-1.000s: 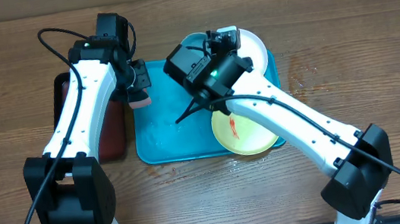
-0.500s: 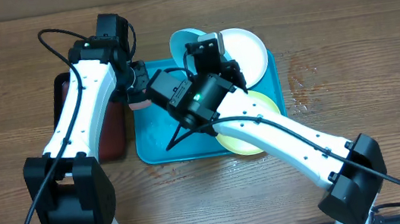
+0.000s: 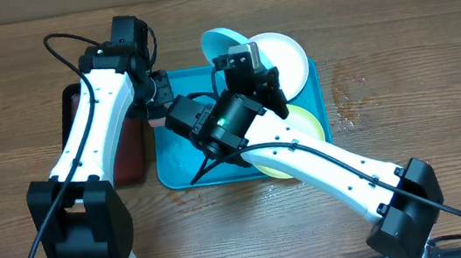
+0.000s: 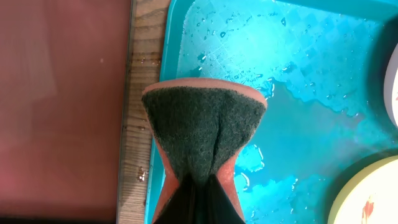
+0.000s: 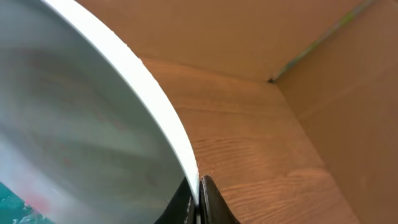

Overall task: Clean dirty plates on tray and stack at the side
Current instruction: 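Move the plate right and set it on the table beside the tray, then grip the yellow plate's rim with the right gripper and pull it left, then bring the sponge with the left gripper onto the yellow plate, then scrub the yellow plate with the sponge while the right gripper holds it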

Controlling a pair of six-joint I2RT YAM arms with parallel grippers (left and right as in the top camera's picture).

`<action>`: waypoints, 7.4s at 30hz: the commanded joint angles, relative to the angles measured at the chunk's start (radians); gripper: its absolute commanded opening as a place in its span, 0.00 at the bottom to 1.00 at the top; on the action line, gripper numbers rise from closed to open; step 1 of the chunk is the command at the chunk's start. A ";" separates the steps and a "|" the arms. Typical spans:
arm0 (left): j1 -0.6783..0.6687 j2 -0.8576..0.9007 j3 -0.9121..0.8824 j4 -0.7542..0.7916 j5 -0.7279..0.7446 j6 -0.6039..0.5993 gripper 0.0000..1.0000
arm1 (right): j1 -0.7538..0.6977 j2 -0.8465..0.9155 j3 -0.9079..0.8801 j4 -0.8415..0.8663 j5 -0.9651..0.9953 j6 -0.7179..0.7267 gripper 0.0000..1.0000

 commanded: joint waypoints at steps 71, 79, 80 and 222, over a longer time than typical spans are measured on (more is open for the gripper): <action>-0.008 0.002 -0.002 0.009 0.040 -0.014 0.04 | -1.170 -0.074 -0.482 0.375 -1.636 -0.723 0.24; -0.008 0.007 -0.003 0.009 0.053 -0.014 0.04 | -0.986 -0.074 -0.507 0.356 -1.612 -0.793 0.28; -0.008 0.007 -0.003 0.009 0.053 -0.014 0.04 | -0.970 -0.074 -0.513 0.360 -1.603 -0.793 0.29; -0.248 0.019 -0.416 0.401 -0.336 -0.158 0.04 | -0.361 -0.066 -0.640 0.776 -1.432 -0.273 0.04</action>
